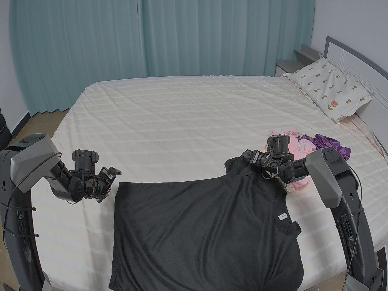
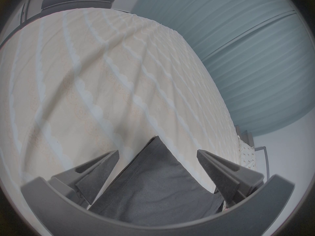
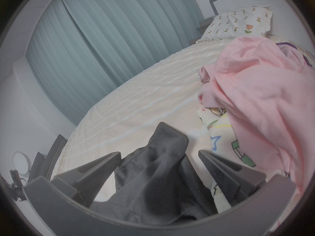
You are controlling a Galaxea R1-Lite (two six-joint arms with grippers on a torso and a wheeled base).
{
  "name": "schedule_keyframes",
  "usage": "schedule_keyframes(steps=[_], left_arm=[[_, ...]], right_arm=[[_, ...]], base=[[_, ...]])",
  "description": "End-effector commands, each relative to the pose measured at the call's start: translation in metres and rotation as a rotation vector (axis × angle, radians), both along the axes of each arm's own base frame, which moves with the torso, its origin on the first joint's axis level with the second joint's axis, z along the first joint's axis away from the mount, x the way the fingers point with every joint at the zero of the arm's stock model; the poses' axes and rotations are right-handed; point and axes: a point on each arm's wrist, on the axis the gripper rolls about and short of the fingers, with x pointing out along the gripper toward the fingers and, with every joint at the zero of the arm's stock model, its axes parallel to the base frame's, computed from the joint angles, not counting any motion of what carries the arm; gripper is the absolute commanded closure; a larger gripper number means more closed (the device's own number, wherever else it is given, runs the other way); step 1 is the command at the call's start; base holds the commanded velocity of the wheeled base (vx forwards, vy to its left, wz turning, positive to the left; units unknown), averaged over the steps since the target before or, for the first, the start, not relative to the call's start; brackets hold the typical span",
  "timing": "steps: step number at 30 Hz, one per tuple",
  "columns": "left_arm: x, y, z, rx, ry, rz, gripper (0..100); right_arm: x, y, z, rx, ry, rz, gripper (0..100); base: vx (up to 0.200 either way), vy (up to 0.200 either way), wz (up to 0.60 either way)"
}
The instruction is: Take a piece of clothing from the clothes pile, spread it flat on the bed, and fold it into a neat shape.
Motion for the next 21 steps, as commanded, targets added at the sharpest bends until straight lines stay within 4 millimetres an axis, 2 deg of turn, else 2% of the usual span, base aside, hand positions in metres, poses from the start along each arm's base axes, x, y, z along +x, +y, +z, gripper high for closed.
schedule_keyframes(steps=[1,3,4,7,9,10,13,15,16,17,18,19,20,21], left_arm=[[-0.008,-0.002,0.02,-0.004,-0.035,-0.008,0],[-0.013,-0.003,0.031,-0.011,-0.052,-0.021,0],[-0.017,-0.005,0.04,-0.016,-0.069,-0.038,0],[-0.03,-0.013,0.062,-0.015,-0.104,-0.076,0],[-0.037,-0.016,0.067,-0.005,-0.106,-0.095,0],[-0.048,-0.016,0.068,0.007,-0.085,-0.108,0],[-0.074,-0.016,0.057,0.03,-0.011,-0.139,0],[-0.089,-0.021,0.046,0.035,0.043,-0.16,0],[-0.089,-0.021,0.046,0.035,0.043,-0.16,0],[-0.107,-0.027,0.032,0.036,0.101,-0.185,0],[-0.116,-0.03,0.027,0.037,0.12,-0.199,0],[-0.116,-0.03,0.027,0.037,0.12,-0.199,0],[-0.131,-0.034,0.019,0.039,0.135,-0.22,0],[-0.137,-0.035,0.017,0.04,0.134,-0.226,0]], right_arm=[[-0.045,-0.007,0.041,0.009,-0.026,0.044,0],[-0.061,-0.008,0.054,0.036,-0.045,0.081,0],[-0.076,-0.011,0.059,0.041,-0.043,0.097,0],[-0.121,-0.018,0.058,0.028,0.012,0.103,0],[-0.139,-0.022,0.059,0.031,0.024,0.098,0],[-0.156,-0.026,0.058,0.036,0.032,0.095,0],[-0.188,-0.032,0.057,0.069,0.046,0.079,0],[-0.203,-0.035,0.054,0.101,0.059,0.06,0],[-0.203,-0.035,0.054,0.101,0.059,0.06,0],[-0.221,-0.039,0.054,0.145,0.057,0.04,0],[-0.23,-0.041,0.053,0.16,0.063,0.03,0],[-0.23,-0.041,0.053,0.16,0.063,0.03,0],[-0.242,-0.045,0.051,0.181,0.074,0.016,0],[-0.247,-0.046,0.049,0.19,0.085,0.01,0]], base=[[0.0,0.0,0.0],[0.0,0.0,0.0],[-0.2,0.0,0.0],[-0.2,0.0,0.0],[-0.2,0.0,0.0],[-0.2,0.0,0.0],[-0.2,0.0,0.0],[-0.2,0.0,0.0],[-0.2,0.0,0.0],[-0.2,0.0,0.0],[-0.2,0.0,0.0],[-0.2,0.0,0.0],[-0.2,0.0,0.0],[-0.2,0.0,0.0]])
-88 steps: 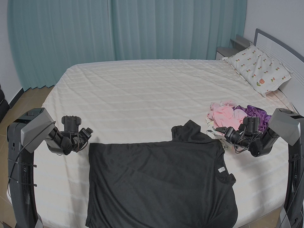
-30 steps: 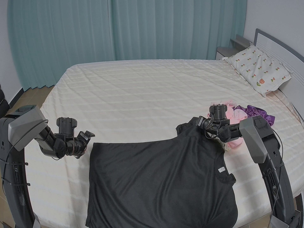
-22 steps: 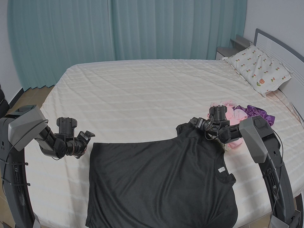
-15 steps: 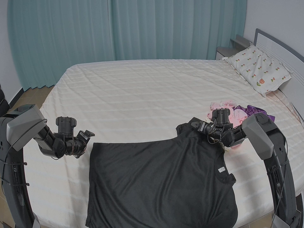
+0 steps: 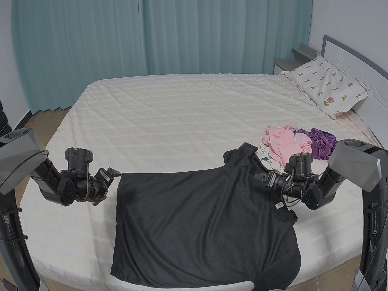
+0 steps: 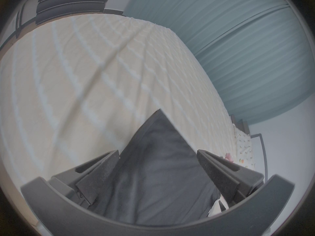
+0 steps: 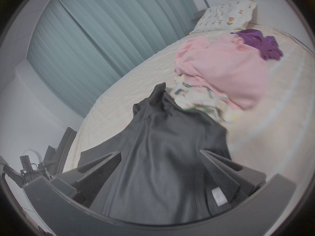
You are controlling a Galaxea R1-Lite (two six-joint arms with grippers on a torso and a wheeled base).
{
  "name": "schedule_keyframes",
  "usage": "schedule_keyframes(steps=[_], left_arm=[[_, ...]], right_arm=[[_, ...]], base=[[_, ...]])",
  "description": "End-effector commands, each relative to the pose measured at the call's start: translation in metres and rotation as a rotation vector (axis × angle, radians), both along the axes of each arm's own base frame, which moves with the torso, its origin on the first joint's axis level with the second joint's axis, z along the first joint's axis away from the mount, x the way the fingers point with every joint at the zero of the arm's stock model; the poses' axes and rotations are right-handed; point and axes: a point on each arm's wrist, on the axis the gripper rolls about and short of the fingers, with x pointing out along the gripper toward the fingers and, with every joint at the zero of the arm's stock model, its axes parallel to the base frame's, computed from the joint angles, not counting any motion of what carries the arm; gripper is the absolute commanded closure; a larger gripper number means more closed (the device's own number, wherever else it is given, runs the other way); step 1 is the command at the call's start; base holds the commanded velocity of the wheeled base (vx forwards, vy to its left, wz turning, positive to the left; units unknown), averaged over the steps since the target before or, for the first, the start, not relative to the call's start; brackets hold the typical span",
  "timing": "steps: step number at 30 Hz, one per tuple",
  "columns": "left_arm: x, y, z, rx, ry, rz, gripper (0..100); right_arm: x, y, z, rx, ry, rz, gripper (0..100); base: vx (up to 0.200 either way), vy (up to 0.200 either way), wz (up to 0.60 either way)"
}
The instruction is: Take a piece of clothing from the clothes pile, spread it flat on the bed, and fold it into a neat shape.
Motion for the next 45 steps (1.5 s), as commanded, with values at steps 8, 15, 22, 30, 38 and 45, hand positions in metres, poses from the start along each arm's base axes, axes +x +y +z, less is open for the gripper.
schedule_keyframes(steps=[8,15,22,30,38,45], left_arm=[[-0.121,-0.027,-0.029,0.058,0.166,-0.177,0],[-0.127,-0.03,-0.05,0.214,0.23,-0.264,0],[-0.11,-0.052,-0.074,0.303,0.172,-0.201,0],[-0.096,-0.064,-0.086,0.345,0.125,-0.145,0],[-0.093,-0.065,-0.091,0.377,0.132,-0.121,100],[-0.117,-0.057,-0.092,0.391,0.207,-0.113,100]], right_arm=[[-0.124,-0.023,0.016,0.284,0.097,-0.133,0],[-0.133,-0.02,0.01,0.28,0.136,-0.122,0],[-0.132,-0.016,0.008,0.284,0.117,-0.107,0],[-0.134,-0.013,0.007,0.28,0.119,-0.099,0],[-0.132,-0.012,0.007,0.282,0.115,-0.098,0],[-0.134,-0.013,0.007,0.277,0.113,-0.097,0]], base=[[-0.2,0.0,0.0],[-0.029,0.0,0.0],[0.0,0.0,0.0],[0.0,0.0,0.0],[0.0,0.0,0.0],[0.0,0.0,0.0]])
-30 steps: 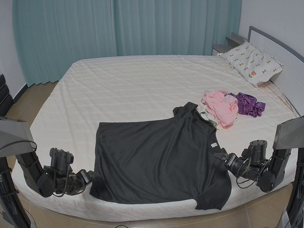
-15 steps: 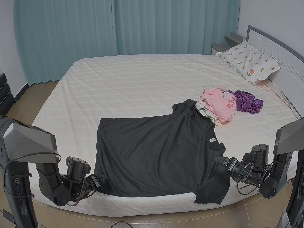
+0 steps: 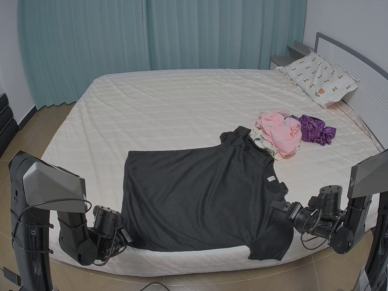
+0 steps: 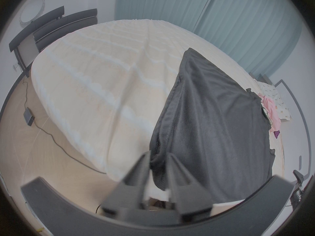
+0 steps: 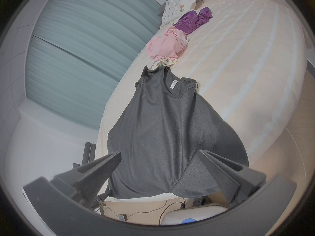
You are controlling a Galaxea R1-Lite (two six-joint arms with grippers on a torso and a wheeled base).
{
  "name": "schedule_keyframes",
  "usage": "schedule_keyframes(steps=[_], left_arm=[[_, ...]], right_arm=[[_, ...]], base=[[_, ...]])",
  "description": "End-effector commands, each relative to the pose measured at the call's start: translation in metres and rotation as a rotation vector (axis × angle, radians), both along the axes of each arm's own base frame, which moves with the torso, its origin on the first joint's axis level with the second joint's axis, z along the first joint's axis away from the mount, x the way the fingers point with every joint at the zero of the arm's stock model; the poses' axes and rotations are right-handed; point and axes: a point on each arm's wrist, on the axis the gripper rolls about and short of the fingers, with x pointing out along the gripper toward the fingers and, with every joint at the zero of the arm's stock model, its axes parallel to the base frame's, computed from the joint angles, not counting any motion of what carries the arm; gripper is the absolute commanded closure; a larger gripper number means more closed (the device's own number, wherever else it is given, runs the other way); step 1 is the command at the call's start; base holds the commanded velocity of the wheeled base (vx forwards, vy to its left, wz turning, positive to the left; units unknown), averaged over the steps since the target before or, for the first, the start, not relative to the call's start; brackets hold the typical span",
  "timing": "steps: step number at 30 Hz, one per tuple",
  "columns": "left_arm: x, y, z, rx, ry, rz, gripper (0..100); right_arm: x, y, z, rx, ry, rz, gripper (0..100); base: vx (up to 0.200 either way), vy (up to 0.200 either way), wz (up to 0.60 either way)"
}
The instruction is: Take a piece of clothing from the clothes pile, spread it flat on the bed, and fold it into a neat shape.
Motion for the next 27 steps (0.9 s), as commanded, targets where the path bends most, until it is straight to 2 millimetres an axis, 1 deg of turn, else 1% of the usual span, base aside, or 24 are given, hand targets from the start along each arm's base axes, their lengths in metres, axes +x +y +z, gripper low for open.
schedule_keyframes(steps=[1,4,6,11,13,14,15,18,19,24,25,27], left_arm=[[-0.016,0.006,-0.002,0.016,0.055,0.008,100],[-0.022,0.008,0.0,0.02,0.067,0.009,100],[-0.022,0.009,0.0,0.02,0.067,0.011,100],[-0.023,0.013,0.0,0.024,0.075,0.021,100],[-0.023,0.016,0.0,0.022,0.074,0.032,100],[-0.023,0.016,0.0,0.022,0.074,0.032,100],[-0.021,0.017,0.001,0.005,0.064,0.036,100],[-0.02,0.017,0.002,-0.022,0.041,0.028,100],[-0.02,0.017,0.002,-0.022,0.041,0.028,100],[-0.022,0.017,0.004,-0.045,0.011,0.019,100],[-0.022,0.017,0.004,-0.046,0.009,0.019,100],[-0.022,0.017,0.005,-0.049,-0.002,0.019,100]], right_arm=[[-0.002,0.0,-0.003,-0.008,0.008,0.002,0],[-0.003,-0.002,-0.004,-0.016,0.013,0.001,0],[-0.003,-0.003,-0.005,-0.023,0.017,0.002,0],[-0.001,-0.012,-0.012,-0.074,0.03,-0.004,0],[-0.001,-0.019,-0.02,-0.134,0.038,0.011,0],[-0.001,-0.019,-0.02,-0.134,0.038,0.011,0],[0.0,-0.024,-0.027,-0.171,0.05,0.015,0],[0.003,-0.028,-0.035,-0.196,0.064,0.017,0],[0.003,-0.028,-0.035,-0.196,0.064,0.017,0],[0.014,-0.044,-0.061,-0.249,0.086,0.004,0],[0.017,-0.045,-0.064,-0.25,0.086,0.0,0],[0.023,-0.046,-0.065,-0.25,0.067,-0.01,0]], base=[[0.0,0.0,0.0],[0.0,0.0,0.0],[0.0,0.0,0.0],[0.0,0.0,0.0],[0.0,0.0,0.0],[0.0,0.0,0.0],[0.0,0.0,0.0],[0.0,0.0,0.0],[0.0,0.0,0.0],[0.0,0.0,0.0],[0.0,0.0,0.0],[0.0,0.0,0.0]])
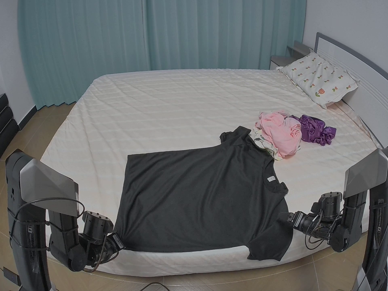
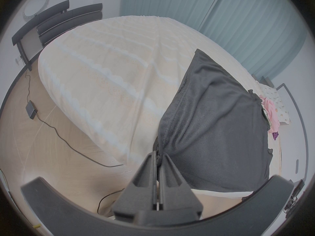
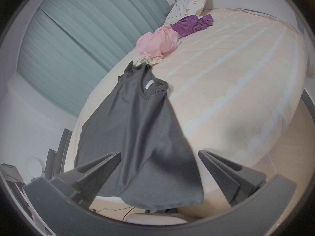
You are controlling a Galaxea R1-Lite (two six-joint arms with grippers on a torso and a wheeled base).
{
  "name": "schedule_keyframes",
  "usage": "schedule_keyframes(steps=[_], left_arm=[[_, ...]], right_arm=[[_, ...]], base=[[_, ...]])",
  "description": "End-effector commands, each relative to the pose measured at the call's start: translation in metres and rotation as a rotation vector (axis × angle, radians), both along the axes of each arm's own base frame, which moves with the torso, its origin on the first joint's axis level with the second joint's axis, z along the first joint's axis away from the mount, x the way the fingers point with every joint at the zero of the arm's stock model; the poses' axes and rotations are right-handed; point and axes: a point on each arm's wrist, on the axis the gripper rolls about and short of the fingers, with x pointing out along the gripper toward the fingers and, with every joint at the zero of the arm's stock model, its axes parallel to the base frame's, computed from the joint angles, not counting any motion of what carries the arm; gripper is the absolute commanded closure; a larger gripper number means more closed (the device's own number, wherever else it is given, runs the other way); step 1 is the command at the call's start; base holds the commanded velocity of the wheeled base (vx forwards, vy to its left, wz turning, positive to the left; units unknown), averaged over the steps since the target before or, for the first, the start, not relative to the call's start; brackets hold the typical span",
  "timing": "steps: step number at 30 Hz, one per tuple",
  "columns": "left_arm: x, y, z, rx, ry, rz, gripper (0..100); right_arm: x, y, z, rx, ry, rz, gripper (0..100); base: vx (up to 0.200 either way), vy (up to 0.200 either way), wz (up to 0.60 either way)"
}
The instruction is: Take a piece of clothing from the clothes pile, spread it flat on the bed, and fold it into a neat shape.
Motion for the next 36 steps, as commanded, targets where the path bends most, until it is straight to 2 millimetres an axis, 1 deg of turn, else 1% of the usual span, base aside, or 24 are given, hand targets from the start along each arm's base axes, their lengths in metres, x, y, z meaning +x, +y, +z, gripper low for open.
schedule_keyframes(steps=[1,6,8,13,14,21,24,27,29,33,34,36], left_arm=[[-0.002,0.001,-0.001,-0.004,-0.003,-0.001,100],[-0.001,0.0,-0.003,-0.003,-0.006,-0.003,100],[-0.001,0.0,-0.002,-0.006,-0.016,-0.003,100],[-0.001,0.001,-0.002,-0.006,-0.016,-0.002,100],[-0.001,0.001,-0.002,-0.006,-0.016,-0.002,100],[0.001,-0.001,-0.001,-0.008,-0.024,-0.002,100],[0.004,-0.001,0.001,-0.015,-0.041,0.001,100],[0.007,-0.002,0.006,-0.021,-0.065,0.002,100],[0.016,-0.003,0.016,-0.036,-0.127,0.004,100],[0.023,-0.004,0.024,-0.041,-0.16,0.005,100],[0.025,-0.005,0.026,-0.039,-0.164,-0.001,100],[0.029,-0.007,0.024,-0.03,-0.143,-0.008,100]], right_arm=[[0.011,-0.009,-0.02,-0.007,0.016,-0.026,0],[0.021,-0.011,-0.021,-0.002,-0.005,-0.032,0],[0.029,-0.014,-0.022,0.003,-0.029,-0.038,0],[0.037,-0.013,-0.02,0.016,-0.061,-0.022,0],[0.038,-0.012,-0.02,0.019,-0.062,-0.016,100],[0.048,-0.014,-0.021,0.011,-0.064,-0.007,100],[0.064,-0.027,-0.011,0.012,-0.127,-0.047,100],[0.071,-0.032,-0.005,0.014,-0.159,-0.057,100],[0.083,-0.039,0.001,0.02,-0.199,-0.065,100],[0.092,-0.043,0.007,0.035,-0.241,-0.047,100],[0.096,-0.043,0.012,0.043,-0.262,-0.033,100],[0.101,-0.042,0.015,0.054,-0.263,-0.013,100]], base=[[0.0,0.0,0.0],[0.0,0.0,0.0],[0.0,0.0,0.0],[0.0,0.0,0.0],[0.0,0.0,0.0],[0.0,0.0,0.0],[0.0,0.0,0.0],[0.0,0.0,0.0],[0.0,0.0,0.0],[0.0,0.0,0.0],[0.0,0.0,0.0],[0.0,0.0,0.0]])
